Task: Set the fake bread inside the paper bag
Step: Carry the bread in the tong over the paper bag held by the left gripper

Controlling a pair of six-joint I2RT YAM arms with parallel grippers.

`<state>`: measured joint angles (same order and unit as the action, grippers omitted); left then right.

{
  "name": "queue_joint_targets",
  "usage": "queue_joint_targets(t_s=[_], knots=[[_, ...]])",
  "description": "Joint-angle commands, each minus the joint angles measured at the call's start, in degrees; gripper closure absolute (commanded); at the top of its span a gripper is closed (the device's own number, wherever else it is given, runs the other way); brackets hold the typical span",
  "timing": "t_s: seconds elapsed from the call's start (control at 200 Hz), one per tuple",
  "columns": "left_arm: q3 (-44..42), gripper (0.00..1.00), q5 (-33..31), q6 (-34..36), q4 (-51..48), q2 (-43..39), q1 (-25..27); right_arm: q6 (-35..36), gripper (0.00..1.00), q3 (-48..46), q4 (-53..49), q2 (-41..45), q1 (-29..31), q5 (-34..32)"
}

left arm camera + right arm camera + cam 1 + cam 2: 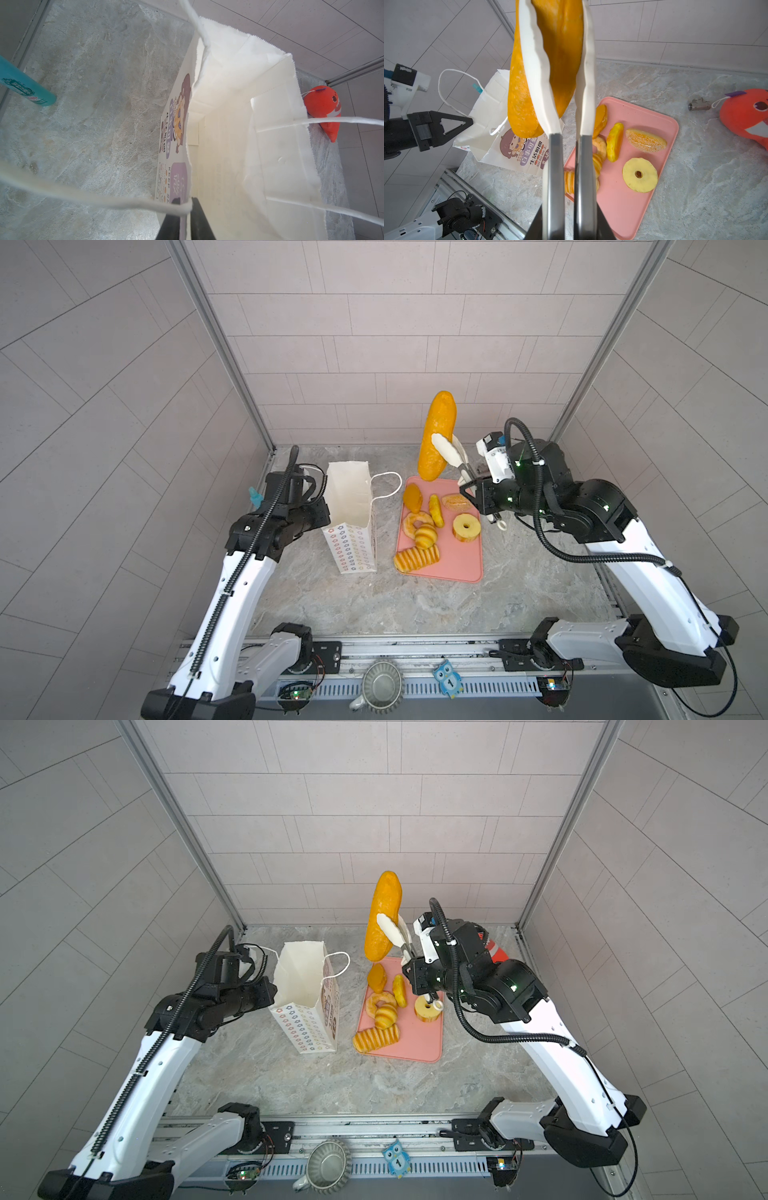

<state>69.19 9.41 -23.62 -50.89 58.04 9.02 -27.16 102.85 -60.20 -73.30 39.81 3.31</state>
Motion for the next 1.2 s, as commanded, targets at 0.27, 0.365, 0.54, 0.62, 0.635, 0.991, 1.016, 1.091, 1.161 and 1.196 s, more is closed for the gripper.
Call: queue_joint_targets(t_s=[0.27,0.365,0.54,0.62,0.635,0.991,1.016,1.091,1.161,1.196], knots=[[-0.3,0.83,0.5,-1.3,0.2,-1.4,-0.4,1.1,0.73,8.5,2.7,-5.5,7.7,-5.5],[-0.6,0.83,1.0,-1.7,0.9,-1.5,-0.4,1.1,0.73,10.3,2.7,-7.3,9.8,-6.3],[-1.2,0.84,1.6,-2.3,1.5,-1.5,-0.4,1.3,0.74,13.3,2.3,-10.9,13.0,-8.2],[-1.2,0.84,1.7,-2.4,1.6,-1.6,-0.4,1.5,0.73,14.6,1.8,-12.6,14.1,-9.0],[-1.2,0.84,1.7,-2.4,1.6,-1.7,-0.4,1.5,0.74,14.9,1.8,-12.9,14.2,-9.1],[-1.9,0.85,2.3,-3.1,2.4,-2.1,-0.4,2.0,0.74,20.0,-0.4,-19.5,17.6,-11.7],[-2.0,0.85,2.4,-3.1,2.5,-2.1,-0.4,2.1,0.73,20.2,-0.4,-19.9,17.9,-12.0],[-2.2,0.85,2.6,-3.4,2.7,-2.2,-0.4,2.4,0.74,21.1,-0.9,-20.9,18.5,-12.7],[-2.4,0.85,2.8,-3.5,3.0,-2.2,-0.4,2.6,0.74,22.1,-1.4,-22.2,19.0,-13.4],[-2.5,0.85,2.8,-3.6,3.0,-2.3,-0.4,2.8,0.74,22.7,-1.6,-22.7,19.3,-13.7]])
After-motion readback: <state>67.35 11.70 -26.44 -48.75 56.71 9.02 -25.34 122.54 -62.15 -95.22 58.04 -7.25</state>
